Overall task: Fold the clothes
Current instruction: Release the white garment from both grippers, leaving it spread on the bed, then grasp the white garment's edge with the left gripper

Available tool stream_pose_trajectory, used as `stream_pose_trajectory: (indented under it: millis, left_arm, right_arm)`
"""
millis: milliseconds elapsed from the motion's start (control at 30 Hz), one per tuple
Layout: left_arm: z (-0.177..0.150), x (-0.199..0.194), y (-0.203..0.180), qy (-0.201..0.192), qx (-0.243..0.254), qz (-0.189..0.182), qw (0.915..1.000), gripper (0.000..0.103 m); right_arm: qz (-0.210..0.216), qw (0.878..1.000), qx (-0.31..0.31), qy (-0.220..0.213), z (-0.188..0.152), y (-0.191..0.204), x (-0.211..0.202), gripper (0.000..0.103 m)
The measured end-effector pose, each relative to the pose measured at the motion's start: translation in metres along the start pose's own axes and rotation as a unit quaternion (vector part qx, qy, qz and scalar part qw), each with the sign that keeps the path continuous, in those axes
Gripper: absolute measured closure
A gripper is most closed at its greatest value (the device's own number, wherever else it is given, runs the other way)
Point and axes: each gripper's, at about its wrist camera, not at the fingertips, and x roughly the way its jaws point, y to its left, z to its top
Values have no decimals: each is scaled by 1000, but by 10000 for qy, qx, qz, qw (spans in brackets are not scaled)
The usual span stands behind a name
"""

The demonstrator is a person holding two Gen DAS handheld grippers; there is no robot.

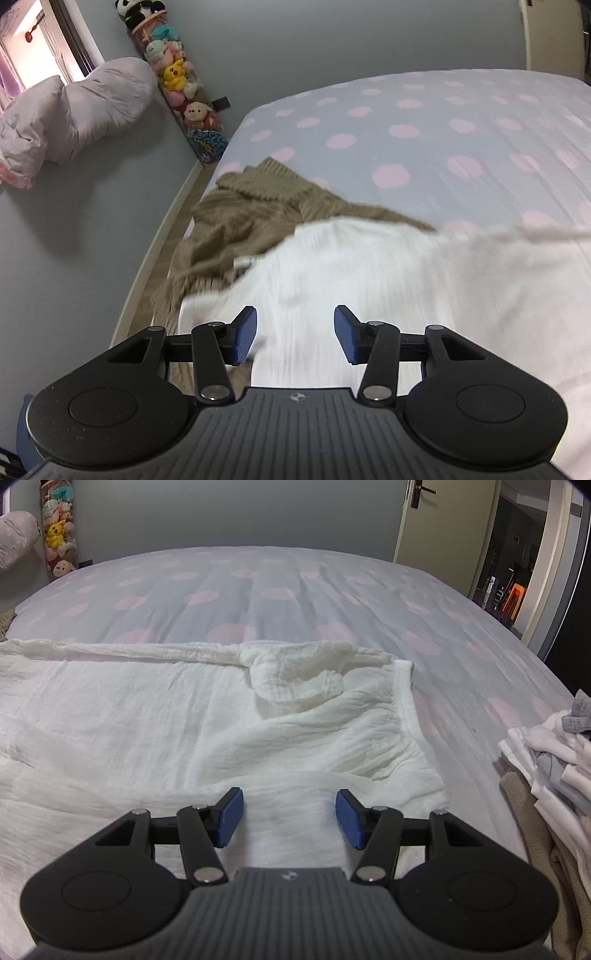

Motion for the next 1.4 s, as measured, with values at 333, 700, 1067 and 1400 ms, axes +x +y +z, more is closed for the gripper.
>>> stream_pose_trajectory:
  millis: [333, 700, 1067, 1400]
  left_arm:
    - [-105, -57, -23, 19, -169, -682, 9975, 59]
    - [-166, -26, -51, -355, -813, -964, 9914, 56]
    - [-180, -45, -84, -887, -622, -446, 9931, 94]
    - [-184, -104, -56, -1384, -1016, 131, 9851, 99]
  right_arm:
    - [-11, 9994, -109, -326, 1, 0, -28, 44]
    - [-156, 9953, -621, -722, 6, 12, -62, 37]
    - [-465, 9942, -859, -445, 4, 11, -80, 35]
    - [-558, 9916, -1149, -223, 2, 19, -73, 34]
